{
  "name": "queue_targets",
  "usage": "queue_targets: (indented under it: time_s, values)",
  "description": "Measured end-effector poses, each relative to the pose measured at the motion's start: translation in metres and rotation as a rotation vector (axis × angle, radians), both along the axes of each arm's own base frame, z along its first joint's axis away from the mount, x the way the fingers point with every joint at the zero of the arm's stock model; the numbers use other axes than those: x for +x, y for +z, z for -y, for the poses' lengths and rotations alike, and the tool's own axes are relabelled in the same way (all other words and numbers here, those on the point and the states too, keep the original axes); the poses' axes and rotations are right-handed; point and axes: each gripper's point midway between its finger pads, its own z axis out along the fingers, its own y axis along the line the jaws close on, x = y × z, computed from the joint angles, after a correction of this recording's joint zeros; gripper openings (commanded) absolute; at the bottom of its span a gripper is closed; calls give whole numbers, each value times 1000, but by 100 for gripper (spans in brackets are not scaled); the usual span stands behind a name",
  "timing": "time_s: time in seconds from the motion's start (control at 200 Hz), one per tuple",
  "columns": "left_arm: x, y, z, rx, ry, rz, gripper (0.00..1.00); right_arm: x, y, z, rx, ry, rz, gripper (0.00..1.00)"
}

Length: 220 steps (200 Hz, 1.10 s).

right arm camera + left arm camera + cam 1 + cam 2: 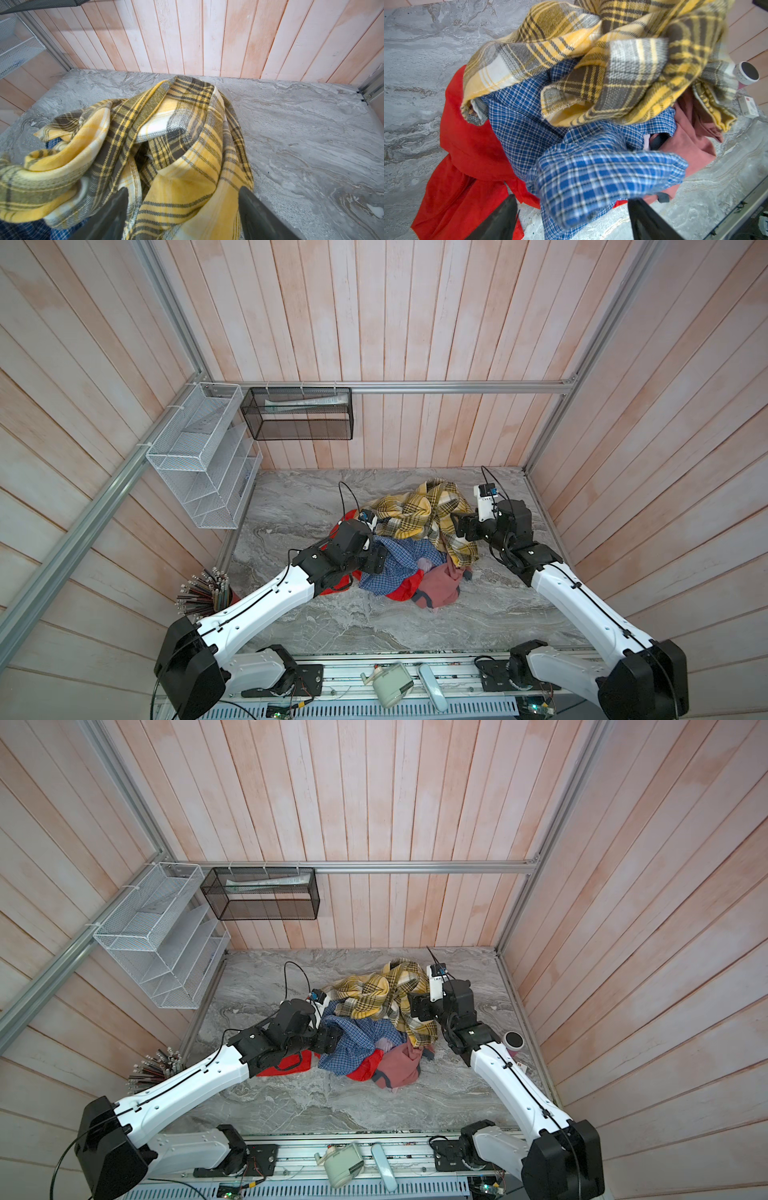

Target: Pick out a specific cloth from the pile

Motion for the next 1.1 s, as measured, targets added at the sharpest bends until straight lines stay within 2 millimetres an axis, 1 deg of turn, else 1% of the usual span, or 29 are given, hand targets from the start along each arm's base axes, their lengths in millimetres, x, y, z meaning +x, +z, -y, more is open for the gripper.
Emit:
queue_targets:
  time_s: [0.045,0.075,0.14,0.21,0.295,0.33,0.36,0.39,0.47,0.53,0.565,0.63,0.7,0.76,0.785,0.795,0.845,0.865,0.88,0.89,0.905,0.945,1.021,1.101]
  values:
    - [2,2,3,-11,-7,12,82,0,0,0,0,0,-2,83]
    - [4,4,6,-18,-13,22,79,-1,0,0,0,0,-3,83]
    - [9,6,13,-32,-29,46,67,-1,1,0,1,0,1,83]
    - [14,4,18,-30,-45,59,54,-3,5,1,4,0,10,83]
    - [19,-7,24,-5,-74,59,32,-5,10,2,8,-1,23,83]
    - [20,-11,24,4,-79,54,21,-5,12,2,9,-1,29,83]
    - [22,-13,24,7,-77,51,9,-6,13,3,8,-3,33,83]
    - [22,-15,24,11,-81,48,1,-6,14,3,7,-4,36,83]
    - [22,-13,24,12,-92,54,0,-7,16,4,5,-8,40,83]
    - [21,-4,25,-2,-101,65,0,-7,17,5,2,-8,40,83]
    - [19,4,26,-11,-105,76,0,-8,17,5,2,-8,39,83]
    - [17,32,28,-47,-113,118,0,-8,16,5,2,-8,37,82]
    - [17,74,30,-99,-116,181,0,-8,17,4,2,-6,39,82]
    - [17,119,31,-149,-116,245,0,-9,19,2,4,0,44,82]
    - [17,142,31,-174,-117,279,0,-9,21,1,6,5,47,82]
    - [17,147,31,-179,-117,286,0,-10,22,0,6,7,48,83]
    - [16,188,31,-222,-118,349,0,-11,28,-4,11,21,61,84]
    - [16,201,30,-235,-118,368,0,-11,30,-6,13,27,67,85]
    - [15,214,29,-248,-119,388,0,-12,33,-7,15,33,72,85]
    - [14,218,29,-250,-119,393,0,-13,34,-8,17,37,75,86]
    - [13,231,28,-263,-119,412,0,-13,37,-10,18,43,82,86]
    - [10,256,25,-284,-120,449,0,-15,44,-14,26,58,97,87]
    - [6,294,20,-310,-123,505,0,-19,61,-20,45,91,132,87]
    - [2,323,17,-326,-127,549,0,-21,77,-24,62,111,164,87]
